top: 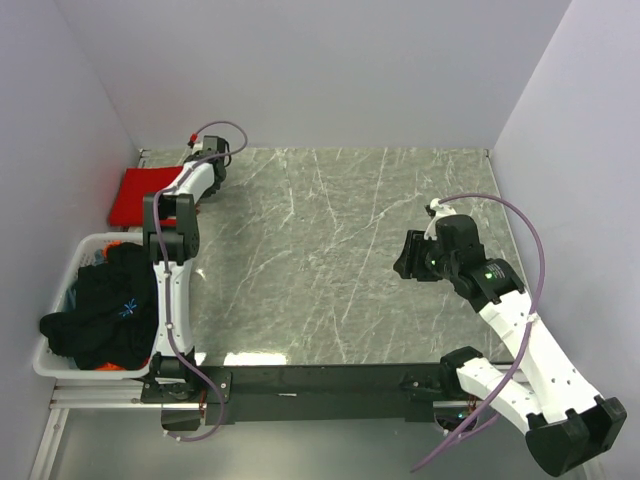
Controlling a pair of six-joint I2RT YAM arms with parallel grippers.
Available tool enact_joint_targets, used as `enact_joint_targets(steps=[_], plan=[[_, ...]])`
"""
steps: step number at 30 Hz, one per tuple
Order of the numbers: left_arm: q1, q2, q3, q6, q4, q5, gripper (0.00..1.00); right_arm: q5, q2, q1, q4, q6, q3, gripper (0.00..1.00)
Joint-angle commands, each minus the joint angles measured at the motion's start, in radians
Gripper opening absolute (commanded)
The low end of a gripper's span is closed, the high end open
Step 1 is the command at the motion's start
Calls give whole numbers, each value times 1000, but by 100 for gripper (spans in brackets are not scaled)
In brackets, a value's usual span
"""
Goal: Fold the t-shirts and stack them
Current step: Neatly place the folded tshirt to the corner, then reset both grippers
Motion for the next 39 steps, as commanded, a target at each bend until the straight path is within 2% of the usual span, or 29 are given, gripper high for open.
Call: enact_joint_targets(steps=[1, 3, 7, 8, 11, 13, 16, 20, 25, 29, 31, 39], plan=[[7, 21, 56, 13, 18, -25, 28, 2, -5, -5, 19, -3, 41, 54], [8, 18, 64, -9, 1, -25, 40, 2, -7, -5, 19, -2, 44, 54], [1, -55, -8, -49, -2, 4, 70, 2, -14, -5, 25, 1, 52, 54], [-8, -103, -30, -61, 7, 12, 81, 2, -17, -5, 25, 1, 53, 54], [-33, -186, -87, -114, -11, 15, 92, 8, -33, -5, 17, -2, 67, 54], [-50, -256, -97, -174, -69, 26, 96, 21, -56, -3, 5, -5, 73, 54], [-85, -341, -128, -227, -118, 65, 99, 41, -96, -3, -12, -9, 88, 54], [-154, -546, -186, -311, -169, 113, 99, 85, -146, -3, -53, -17, 116, 55], [-183, -768, -292, -411, -292, 213, 99, 159, -234, -5, -95, -14, 131, 56], [-193, -1084, -483, -440, -280, 300, 99, 231, -304, -5, -110, -6, 128, 57], [-194, -1236, -531, -437, -278, 323, 99, 258, -346, -5, -113, -6, 136, 57], [-193, -1672, -701, -419, -353, 311, 99, 376, -542, -5, -99, 6, 145, 77]])
